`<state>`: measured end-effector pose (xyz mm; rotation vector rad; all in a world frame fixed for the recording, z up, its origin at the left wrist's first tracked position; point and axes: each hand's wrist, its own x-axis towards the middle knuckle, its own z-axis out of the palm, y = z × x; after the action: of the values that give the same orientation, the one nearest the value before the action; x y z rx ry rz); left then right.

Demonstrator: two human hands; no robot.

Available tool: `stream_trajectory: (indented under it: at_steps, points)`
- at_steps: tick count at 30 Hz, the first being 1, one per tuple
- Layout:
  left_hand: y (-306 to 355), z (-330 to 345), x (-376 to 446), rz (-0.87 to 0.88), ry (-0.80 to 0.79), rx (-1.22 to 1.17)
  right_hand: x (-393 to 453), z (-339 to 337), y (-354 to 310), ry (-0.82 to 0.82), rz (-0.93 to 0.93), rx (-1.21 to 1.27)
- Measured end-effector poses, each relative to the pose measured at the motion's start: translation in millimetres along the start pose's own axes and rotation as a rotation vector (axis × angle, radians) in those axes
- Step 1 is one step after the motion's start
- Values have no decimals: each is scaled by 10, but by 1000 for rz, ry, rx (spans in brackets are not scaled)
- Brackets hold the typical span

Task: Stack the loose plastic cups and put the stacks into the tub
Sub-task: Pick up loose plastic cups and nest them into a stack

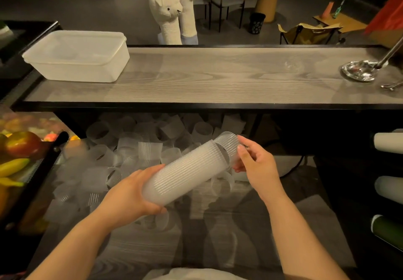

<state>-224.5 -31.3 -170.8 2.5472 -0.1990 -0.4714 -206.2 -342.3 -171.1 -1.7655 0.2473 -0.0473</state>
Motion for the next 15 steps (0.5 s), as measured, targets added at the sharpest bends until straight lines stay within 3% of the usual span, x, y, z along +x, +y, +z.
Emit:
stream_trajectory:
  at_steps: [11, 15]
  points:
    - [-70, 6, 60, -71, 24, 54, 9, 194, 17, -319, -22, -140]
    - [-96, 26, 82, -93, 10, 63, 97, 160, 187, -244, 21, -151]
